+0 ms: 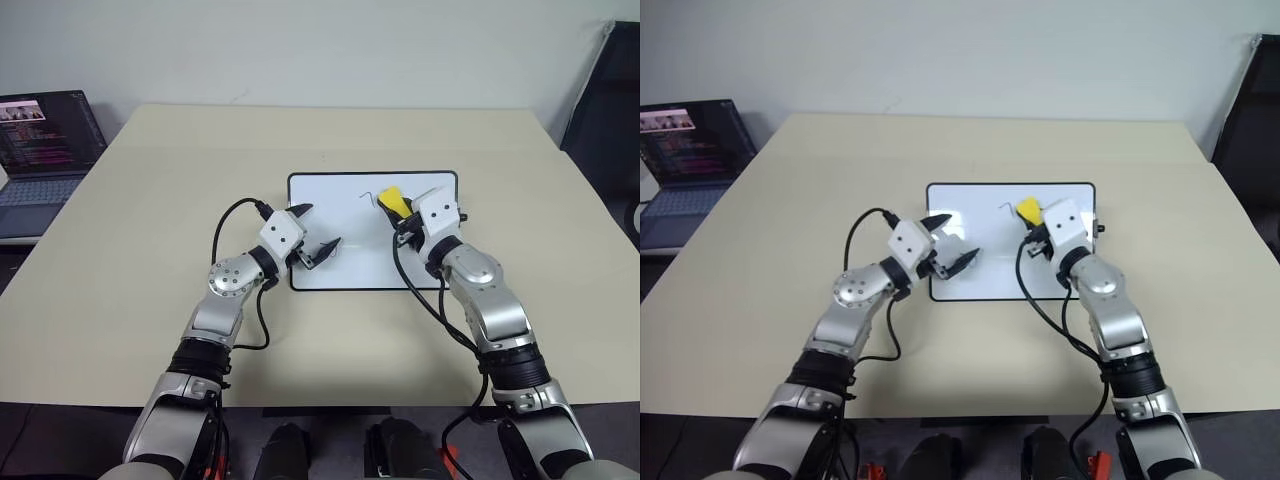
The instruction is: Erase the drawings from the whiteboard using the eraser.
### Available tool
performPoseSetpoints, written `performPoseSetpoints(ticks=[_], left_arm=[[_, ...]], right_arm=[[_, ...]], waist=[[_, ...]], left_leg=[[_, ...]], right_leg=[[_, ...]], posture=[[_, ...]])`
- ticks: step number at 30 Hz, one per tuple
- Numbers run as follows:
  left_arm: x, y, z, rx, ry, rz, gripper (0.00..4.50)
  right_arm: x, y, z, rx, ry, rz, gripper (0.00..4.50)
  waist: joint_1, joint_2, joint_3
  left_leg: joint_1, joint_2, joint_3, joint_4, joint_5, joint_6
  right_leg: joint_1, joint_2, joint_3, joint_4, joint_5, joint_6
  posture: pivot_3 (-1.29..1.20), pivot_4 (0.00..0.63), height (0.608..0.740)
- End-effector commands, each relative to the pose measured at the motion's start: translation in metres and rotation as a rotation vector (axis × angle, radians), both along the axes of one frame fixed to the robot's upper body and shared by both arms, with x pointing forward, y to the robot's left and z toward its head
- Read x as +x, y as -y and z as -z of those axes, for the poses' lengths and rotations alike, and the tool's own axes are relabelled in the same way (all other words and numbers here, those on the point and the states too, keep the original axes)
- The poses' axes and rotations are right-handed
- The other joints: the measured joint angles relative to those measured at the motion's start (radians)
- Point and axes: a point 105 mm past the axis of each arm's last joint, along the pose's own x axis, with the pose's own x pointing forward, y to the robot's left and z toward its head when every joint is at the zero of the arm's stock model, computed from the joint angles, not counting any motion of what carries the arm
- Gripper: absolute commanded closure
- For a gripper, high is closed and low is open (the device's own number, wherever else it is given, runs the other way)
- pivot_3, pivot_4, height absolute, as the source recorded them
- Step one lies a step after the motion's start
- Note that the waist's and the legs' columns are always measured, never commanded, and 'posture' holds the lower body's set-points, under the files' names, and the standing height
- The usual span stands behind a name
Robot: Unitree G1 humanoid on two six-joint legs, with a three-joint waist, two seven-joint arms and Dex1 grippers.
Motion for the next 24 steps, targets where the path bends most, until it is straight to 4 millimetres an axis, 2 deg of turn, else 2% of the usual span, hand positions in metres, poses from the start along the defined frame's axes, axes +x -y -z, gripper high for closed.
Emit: performPoseSetpoints(ticks=[1,9,17,21,24], left_arm=[[-0.003,0.002,-0.009,-0.007,0.031,0.018,0.0],[-0.003,0.002,-0.008,0.0,0.023,0.023,0.0],[-0.004,0.002,-0.006,0.001,0.014,0.023,0.0],[-0.005,0.002,-0.004,0.001,0.008,0.025,0.0],[-0.005,0.003,-0.004,-0.002,0.006,0.024,0.0]], right_arm=[[-0.002,-0.017,-0.015,0.004,0.063,-0.051,3.42],[0.001,-0.035,-0.017,0.001,0.067,-0.102,3.42],[0.015,-0.04,-0.013,-0.085,0.049,-0.094,3.42],[0.017,-0.031,-0.006,-0.137,0.025,-0.078,3.42],[0.01,-0.015,0.014,-0.186,-0.034,-0.062,3.42]], waist=[[0.0,0.0,0.0],[0.0,0.0,0.0],[-0.003,0.0,0.0],[-0.003,0.0,0.0],[-0.001,0.0,0.0]], left_leg=[[0.0,0.0,0.0,0.0,0.0,0.0],[0.0,0.0,0.0,0.0,0.0,0.0],[0.002,0.0,0.001,0.001,0.0,0.0],[0.005,0.0,0.001,0.002,0.001,0.001],[0.006,0.0,0.001,0.002,0.002,0.002]], right_leg=[[0.0,0.0,0.0,0.0,0.0,0.0],[0.0,0.0,0.0,0.0,0.0,0.0],[0.0,0.0,0.001,0.004,0.0,-0.001],[0.0,0.0,0.001,0.01,0.0,-0.001],[0.0,0.001,0.001,0.012,0.0,-0.001]], posture=[[0.0,0.15,0.74],[0.0,0.15,0.74],[0.0,0.15,0.74],[0.0,0.15,0.74],[0.0,0.15,0.74]])
